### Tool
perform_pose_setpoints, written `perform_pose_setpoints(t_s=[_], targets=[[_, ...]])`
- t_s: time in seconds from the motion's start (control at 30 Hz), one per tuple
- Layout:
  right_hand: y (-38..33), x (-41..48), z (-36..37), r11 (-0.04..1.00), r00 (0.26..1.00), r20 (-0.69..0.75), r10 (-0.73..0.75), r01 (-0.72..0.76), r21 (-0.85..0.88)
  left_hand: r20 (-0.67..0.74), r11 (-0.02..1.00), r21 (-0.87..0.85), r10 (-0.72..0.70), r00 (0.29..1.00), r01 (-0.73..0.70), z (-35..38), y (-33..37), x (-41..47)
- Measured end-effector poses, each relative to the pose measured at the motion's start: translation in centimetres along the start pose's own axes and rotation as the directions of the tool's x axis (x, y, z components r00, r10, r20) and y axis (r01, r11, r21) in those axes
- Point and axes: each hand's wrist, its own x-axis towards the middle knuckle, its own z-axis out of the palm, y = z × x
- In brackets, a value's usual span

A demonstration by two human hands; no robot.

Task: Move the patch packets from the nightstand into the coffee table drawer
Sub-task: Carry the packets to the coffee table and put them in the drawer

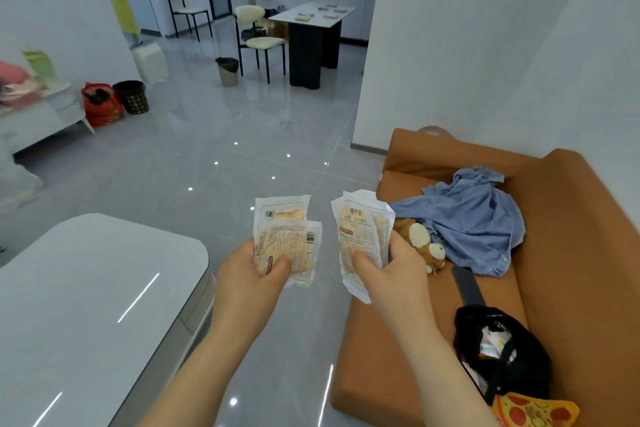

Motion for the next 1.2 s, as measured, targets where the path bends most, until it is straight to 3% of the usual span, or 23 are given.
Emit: perform_pose_setpoints(t_s=[0.4, 1.2], targets=[[-0.8, 12.8, 5.1, 1.0, 0.997, 0.073, -0.019, 0.019, 0.009, -0.069, 0.999, -0.012, -0.04, 0.997, 0.039, 0.4, -1.3, 13.5], [-3.1, 43.7, 26.1, 0.994, 0.993, 0.122, -0.003, 0.016, -0.107, -0.035, 0.995, 0.052, -0.083, 0.996, 0.085, -5.3, -6.3, 49.6]])
